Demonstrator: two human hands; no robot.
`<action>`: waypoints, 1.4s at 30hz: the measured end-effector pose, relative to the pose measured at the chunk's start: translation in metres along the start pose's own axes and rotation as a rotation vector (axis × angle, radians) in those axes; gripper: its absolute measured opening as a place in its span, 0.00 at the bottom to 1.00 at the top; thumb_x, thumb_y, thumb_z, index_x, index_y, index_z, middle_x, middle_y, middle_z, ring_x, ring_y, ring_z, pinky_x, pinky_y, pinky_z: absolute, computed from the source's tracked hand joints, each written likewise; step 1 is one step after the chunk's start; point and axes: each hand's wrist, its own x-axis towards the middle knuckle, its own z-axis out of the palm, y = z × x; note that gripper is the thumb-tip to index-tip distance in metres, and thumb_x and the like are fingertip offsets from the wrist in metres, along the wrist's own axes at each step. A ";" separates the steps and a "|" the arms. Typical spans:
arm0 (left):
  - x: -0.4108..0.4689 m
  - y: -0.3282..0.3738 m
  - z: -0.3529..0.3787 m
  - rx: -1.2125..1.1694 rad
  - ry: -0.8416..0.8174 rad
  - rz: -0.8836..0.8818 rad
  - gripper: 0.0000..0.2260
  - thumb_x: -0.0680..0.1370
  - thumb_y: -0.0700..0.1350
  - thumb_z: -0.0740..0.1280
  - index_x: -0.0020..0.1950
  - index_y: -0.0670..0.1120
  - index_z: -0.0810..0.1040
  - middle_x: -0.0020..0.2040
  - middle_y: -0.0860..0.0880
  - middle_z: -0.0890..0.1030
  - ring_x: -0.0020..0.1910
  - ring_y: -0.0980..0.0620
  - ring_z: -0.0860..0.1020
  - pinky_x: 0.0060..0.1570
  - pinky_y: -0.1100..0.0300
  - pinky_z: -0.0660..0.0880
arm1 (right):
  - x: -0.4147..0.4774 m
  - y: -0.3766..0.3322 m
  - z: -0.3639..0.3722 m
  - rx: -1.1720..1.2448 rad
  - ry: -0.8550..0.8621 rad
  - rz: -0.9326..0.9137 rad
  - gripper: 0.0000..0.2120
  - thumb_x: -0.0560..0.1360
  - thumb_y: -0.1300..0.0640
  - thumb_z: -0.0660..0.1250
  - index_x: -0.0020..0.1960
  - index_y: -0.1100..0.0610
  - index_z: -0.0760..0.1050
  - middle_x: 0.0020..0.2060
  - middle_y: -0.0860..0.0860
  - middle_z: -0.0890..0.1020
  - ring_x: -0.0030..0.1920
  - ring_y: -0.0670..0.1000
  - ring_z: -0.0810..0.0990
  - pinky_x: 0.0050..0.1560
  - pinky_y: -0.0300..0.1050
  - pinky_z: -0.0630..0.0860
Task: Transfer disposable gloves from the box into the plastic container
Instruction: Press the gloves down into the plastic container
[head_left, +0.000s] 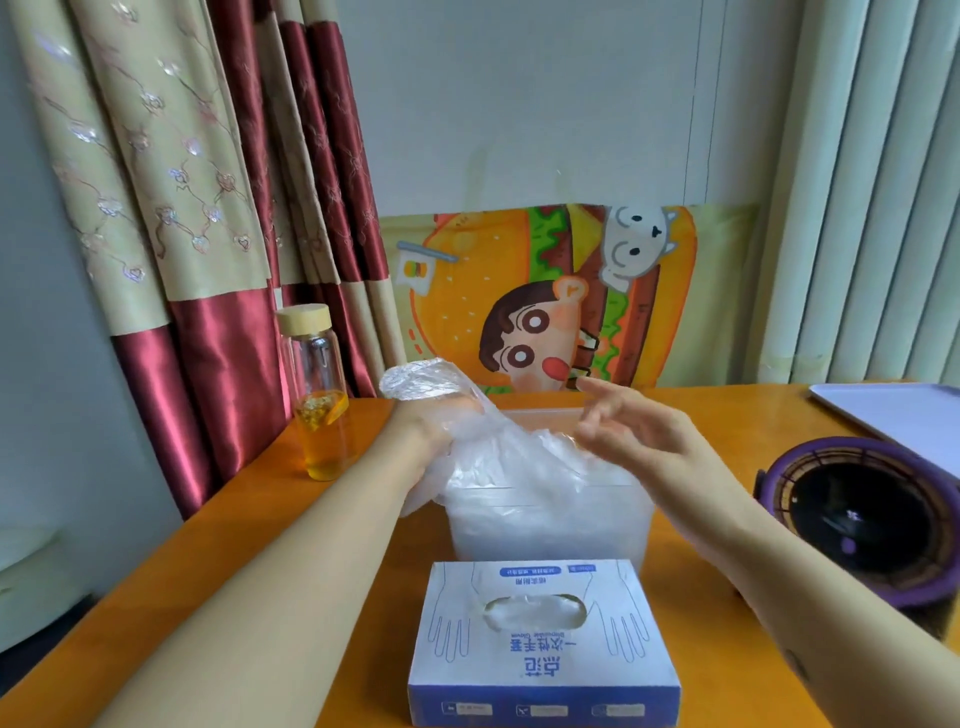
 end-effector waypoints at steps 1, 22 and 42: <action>0.007 -0.004 -0.002 -0.016 -0.004 -0.015 0.06 0.80 0.38 0.62 0.44 0.42 0.71 0.39 0.48 0.70 0.41 0.48 0.72 0.39 0.62 0.74 | -0.005 0.000 0.002 -0.118 -0.092 -0.036 0.09 0.70 0.44 0.71 0.42 0.50 0.81 0.67 0.40 0.71 0.68 0.35 0.66 0.64 0.41 0.66; 0.053 -0.002 0.008 0.017 -0.294 -0.060 0.05 0.68 0.39 0.73 0.39 0.42 0.77 0.40 0.43 0.79 0.46 0.42 0.77 0.54 0.47 0.73 | 0.048 0.016 -0.006 -0.624 0.016 -0.178 0.11 0.75 0.57 0.66 0.55 0.53 0.81 0.50 0.39 0.80 0.49 0.32 0.76 0.51 0.22 0.69; 0.062 -0.007 0.016 0.318 -0.235 -0.008 0.07 0.74 0.48 0.71 0.46 0.44 0.80 0.43 0.44 0.82 0.46 0.45 0.80 0.56 0.51 0.76 | 0.093 0.022 -0.020 -0.709 0.074 -0.099 0.16 0.74 0.71 0.60 0.35 0.52 0.71 0.33 0.48 0.80 0.36 0.49 0.79 0.34 0.31 0.73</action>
